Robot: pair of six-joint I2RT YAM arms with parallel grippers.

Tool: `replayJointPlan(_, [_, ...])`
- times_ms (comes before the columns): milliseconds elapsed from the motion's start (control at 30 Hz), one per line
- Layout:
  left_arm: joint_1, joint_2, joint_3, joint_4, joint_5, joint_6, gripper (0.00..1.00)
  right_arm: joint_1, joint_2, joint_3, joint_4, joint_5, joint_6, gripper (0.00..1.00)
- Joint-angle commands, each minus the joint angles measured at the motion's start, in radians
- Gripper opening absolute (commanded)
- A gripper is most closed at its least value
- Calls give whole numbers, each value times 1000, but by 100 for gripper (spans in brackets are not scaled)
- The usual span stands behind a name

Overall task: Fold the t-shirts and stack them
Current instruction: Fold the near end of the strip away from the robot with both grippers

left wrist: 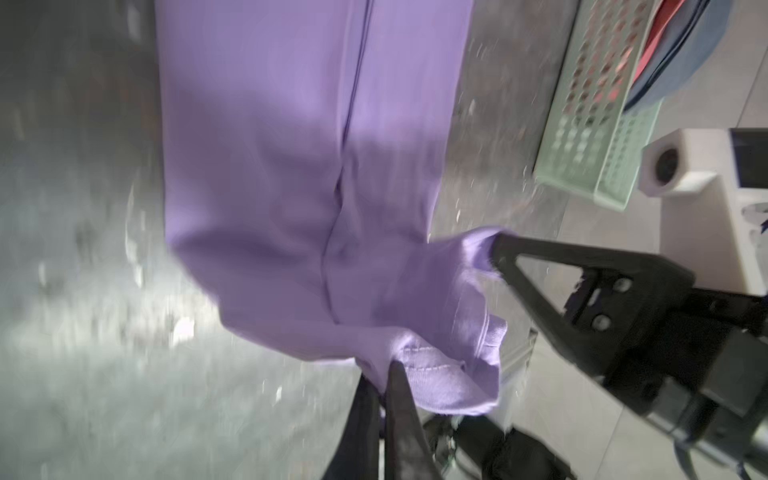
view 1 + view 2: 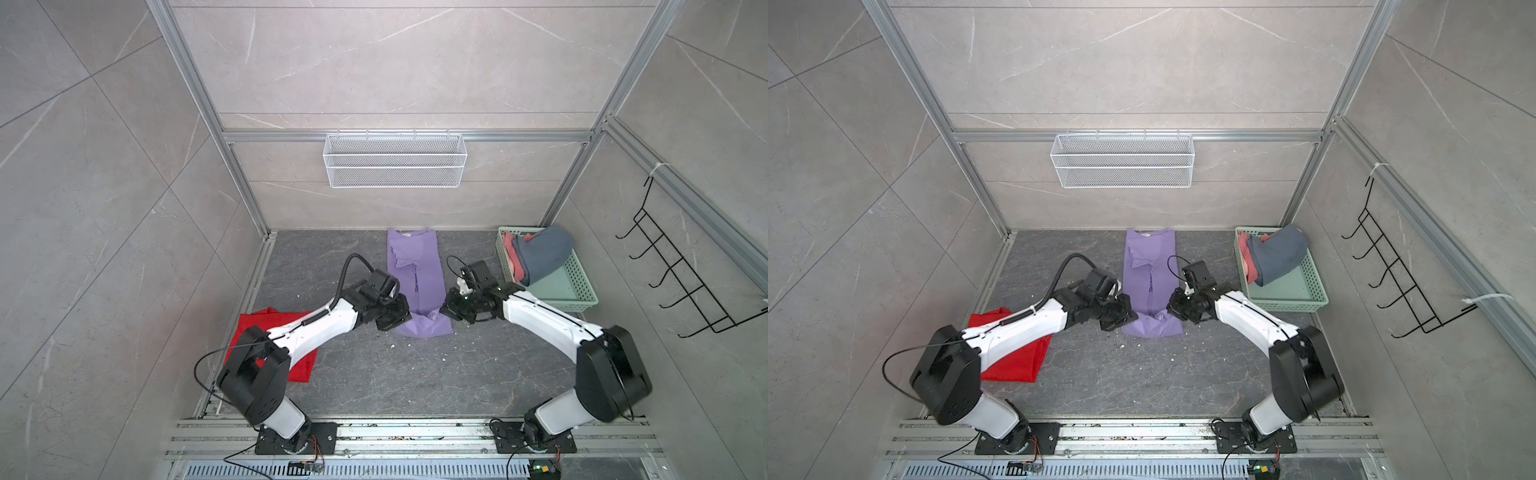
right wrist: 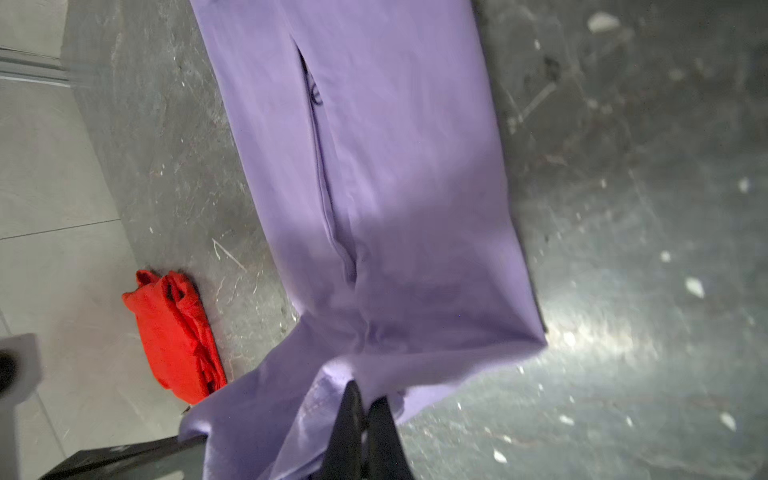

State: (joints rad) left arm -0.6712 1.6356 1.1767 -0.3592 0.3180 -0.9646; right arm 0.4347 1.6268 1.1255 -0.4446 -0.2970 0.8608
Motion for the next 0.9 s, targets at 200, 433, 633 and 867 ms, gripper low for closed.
replayJointPlan(200, [142, 279, 323, -107, 90, 182, 0, -85, 258, 305, -39, 77, -11, 0])
replayJointPlan(433, [209, 423, 480, -85, 103, 176, 1, -142, 403, 442, 17, 43, -22, 2])
replayJointPlan(633, [289, 509, 605, -32, 133, 151, 35, -181, 491, 599, 77, -35, -89, 39])
replayJointPlan(867, [328, 438, 583, -15, 70, 128, 59, -212, 380, 510, 79, -65, -152, 62])
